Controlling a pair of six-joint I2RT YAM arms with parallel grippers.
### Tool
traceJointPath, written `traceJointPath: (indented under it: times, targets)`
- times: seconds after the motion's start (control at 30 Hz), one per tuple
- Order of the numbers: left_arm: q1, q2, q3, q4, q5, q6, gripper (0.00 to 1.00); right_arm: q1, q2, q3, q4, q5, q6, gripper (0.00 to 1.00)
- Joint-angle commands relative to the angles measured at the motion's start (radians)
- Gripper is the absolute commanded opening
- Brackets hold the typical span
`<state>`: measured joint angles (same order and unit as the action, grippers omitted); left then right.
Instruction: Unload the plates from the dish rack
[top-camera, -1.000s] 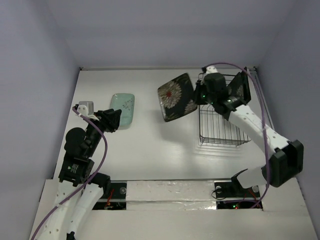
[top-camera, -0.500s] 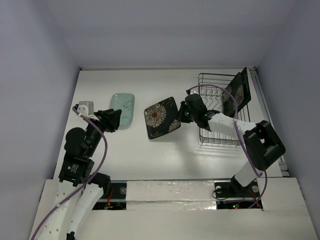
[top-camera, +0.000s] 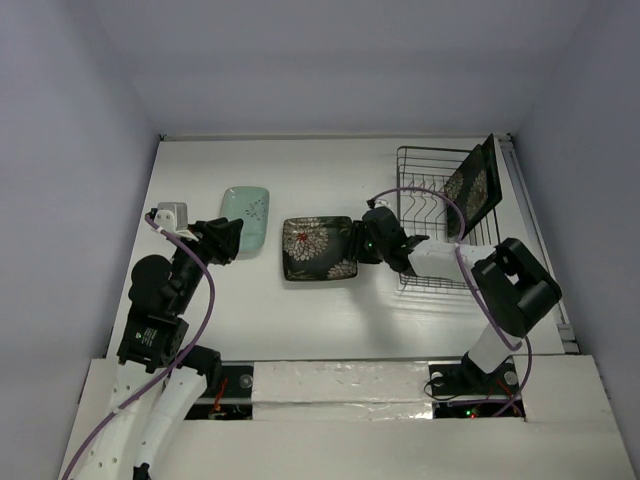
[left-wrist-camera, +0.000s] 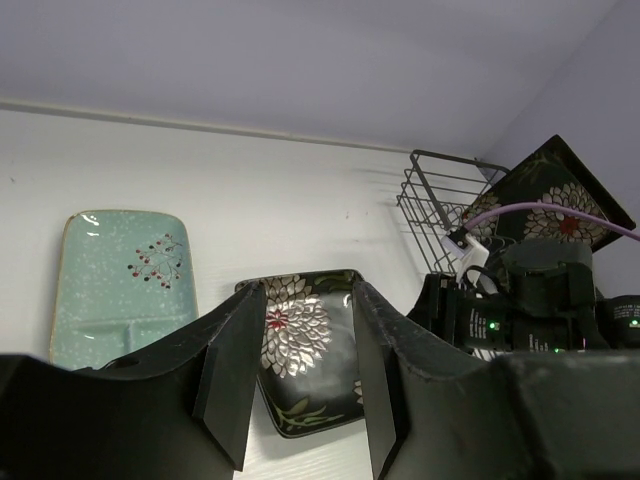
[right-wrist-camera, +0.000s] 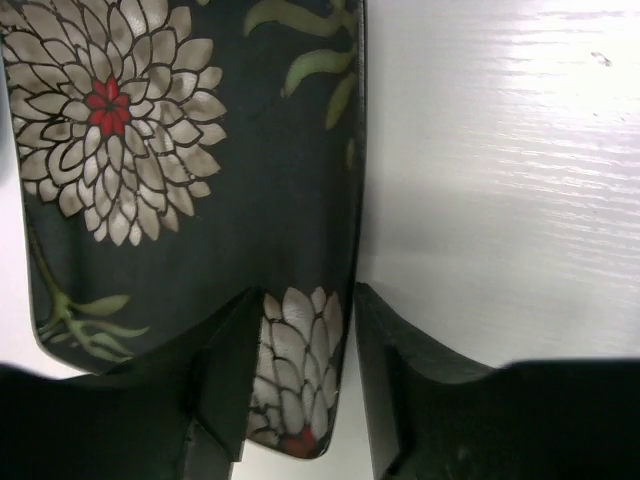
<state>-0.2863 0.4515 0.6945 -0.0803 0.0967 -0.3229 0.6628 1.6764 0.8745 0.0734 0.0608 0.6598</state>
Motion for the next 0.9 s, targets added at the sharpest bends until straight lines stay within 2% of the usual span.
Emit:
traceJointPath:
  times: [0.0, 0.07, 0.1, 0.2, 0.27, 0.33, 0.37, 0.4, 0.43, 0.47, 0.57, 0.67, 0.8, 0.87]
  targets:
    - [0.004, 0.003, 0.033, 0.031, 0.008, 0.004, 0.37, 0.008, -0.02, 0.014, 0.016, 0.05, -0.034, 0.54]
    - [0.004, 0.003, 0.033, 0.033, 0.009, 0.004, 0.37, 0.008, -0.044, 0.024, -0.023, 0.059, -0.049, 0.59]
    - [0.004, 0.003, 0.033, 0.033, 0.011, 0.004, 0.37, 0.008, -0.059, 0.035, -0.047, 0.08, -0.067, 0.66]
    - [0.004, 0.001, 0.033, 0.031, 0.009, 0.004, 0.37, 0.008, -0.141, 0.081, -0.156, 0.117, -0.116, 0.78]
    - [0.004, -0.004, 0.033, 0.031, 0.008, 0.004, 0.37, 0.008, -0.222, 0.11, -0.213, 0.155, -0.146, 0.77]
    - [0.004, -0.007, 0.033, 0.031, 0.008, 0.004, 0.37, -0.005, -0.277, 0.162, -0.299, 0.235, -0.189, 0.54]
    - [0.004, -0.01, 0.033, 0.031, 0.008, 0.004, 0.37, -0.018, -0.324, 0.182, -0.349, 0.256, -0.207, 0.36]
    - [0.004, -0.01, 0.033, 0.031, 0.006, 0.004, 0.37, -0.067, -0.342, 0.229, -0.377, 0.29, -0.239, 0.08]
    - [0.004, -0.011, 0.033, 0.031, 0.006, 0.002, 0.37, -0.103, -0.355, 0.257, -0.403, 0.306, -0.25, 0.01]
    - [0.004, -0.013, 0.033, 0.031, 0.006, 0.004, 0.37, -0.136, -0.374, 0.285, -0.453, 0.316, -0.265, 0.0]
    - [0.004, -0.019, 0.033, 0.028, 0.003, 0.004, 0.36, -0.262, -0.365, 0.414, -0.574, 0.468, -0.331, 0.0]
    - [0.004, -0.019, 0.033, 0.028, 0.003, 0.004, 0.36, -0.36, -0.33, 0.532, -0.67, 0.549, -0.368, 0.01]
    - [0.004, -0.017, 0.033, 0.03, 0.001, 0.002, 0.36, -0.463, -0.264, 0.63, -0.734, 0.556, -0.426, 0.36]
    - [0.004, -0.019, 0.033, 0.03, 0.003, 0.002, 0.36, -0.514, -0.225, 0.668, -0.745, 0.527, -0.445, 0.44]
